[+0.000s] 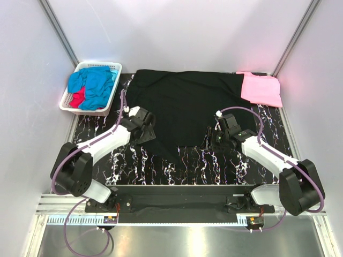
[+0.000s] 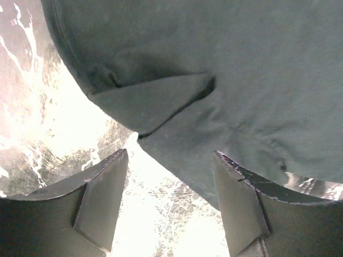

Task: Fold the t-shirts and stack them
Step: Flatten the tshirt out

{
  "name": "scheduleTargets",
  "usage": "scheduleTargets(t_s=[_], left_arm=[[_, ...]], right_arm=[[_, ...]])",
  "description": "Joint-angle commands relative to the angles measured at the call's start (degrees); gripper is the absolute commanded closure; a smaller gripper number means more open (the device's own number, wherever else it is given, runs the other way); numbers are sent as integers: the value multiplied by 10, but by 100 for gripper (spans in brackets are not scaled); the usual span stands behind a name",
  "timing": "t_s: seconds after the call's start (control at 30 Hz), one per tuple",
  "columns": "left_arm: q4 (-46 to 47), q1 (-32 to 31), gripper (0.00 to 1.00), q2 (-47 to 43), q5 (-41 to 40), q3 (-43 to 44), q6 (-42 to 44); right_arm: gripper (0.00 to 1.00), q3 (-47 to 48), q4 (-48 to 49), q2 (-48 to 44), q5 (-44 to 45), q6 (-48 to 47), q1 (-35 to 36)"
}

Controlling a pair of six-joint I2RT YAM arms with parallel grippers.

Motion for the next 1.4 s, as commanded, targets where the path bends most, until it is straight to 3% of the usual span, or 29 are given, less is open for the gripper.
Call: scheduleTargets(t_s=[0.0, 0.13, 0.5, 0.67, 0.83, 0.93, 1.37], left_arm=[[33, 18, 33, 3, 35, -26, -18], [77, 50, 34, -12, 76, -66, -29], [133, 68, 36, -5, 140, -104, -33], [145, 77, 37, 1, 143, -107, -25], [151, 80, 51, 14, 142, -107, -20], [151, 81, 54, 17, 144, -108, -19], [146, 83, 54, 20, 126, -124, -22]], right_arm=[[48, 9, 2, -18, 14, -3, 5], [48, 7, 2, -19, 16, -3, 5], [48, 7, 0, -15, 21, -2, 6], [48, 7, -3, -19, 23, -2, 5], [48, 7, -5, -19, 27, -2, 5], [48, 7, -6, -20, 29, -2, 5], [49, 9, -7, -13, 29, -5, 6]])
